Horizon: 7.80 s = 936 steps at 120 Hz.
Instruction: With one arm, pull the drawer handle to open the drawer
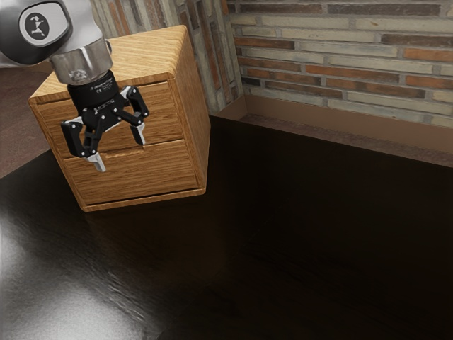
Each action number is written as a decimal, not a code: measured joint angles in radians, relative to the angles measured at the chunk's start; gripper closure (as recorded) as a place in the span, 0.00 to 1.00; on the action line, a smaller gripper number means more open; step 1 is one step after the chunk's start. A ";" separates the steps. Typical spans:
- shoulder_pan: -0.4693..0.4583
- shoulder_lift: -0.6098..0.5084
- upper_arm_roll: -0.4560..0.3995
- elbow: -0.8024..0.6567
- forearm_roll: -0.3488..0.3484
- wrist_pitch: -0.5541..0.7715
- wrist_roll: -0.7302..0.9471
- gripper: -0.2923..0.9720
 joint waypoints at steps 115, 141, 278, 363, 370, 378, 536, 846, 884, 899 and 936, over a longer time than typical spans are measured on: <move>-0.150 0.055 0.058 0.215 0.067 0.124 -0.200 0.25; 0.007 0.122 0.082 0.240 0.070 0.206 -0.210 0.27; 0.186 0.214 0.087 0.257 -0.062 0.307 -0.225 0.31; 0.192 0.252 0.083 0.245 -0.040 0.317 -0.212 0.42; 0.192 0.253 0.084 0.245 -0.039 0.317 -0.212 0.43; 0.192 0.254 0.085 0.243 -0.039 0.317 -0.211 0.46; 0.191 0.229 0.091 0.192 -0.044 0.337 -0.169 0.72; 0.194 -0.170 0.038 -0.260 -0.050 0.322 -0.165 0.71; 0.192 -0.221 0.036 -0.310 -0.050 0.321 -0.165 0.71; 0.193 -0.232 0.033 -0.334 -0.050 0.320 -0.165 0.71; 0.193 -0.276 0.019 -0.380 -0.050 0.319 -0.165 0.71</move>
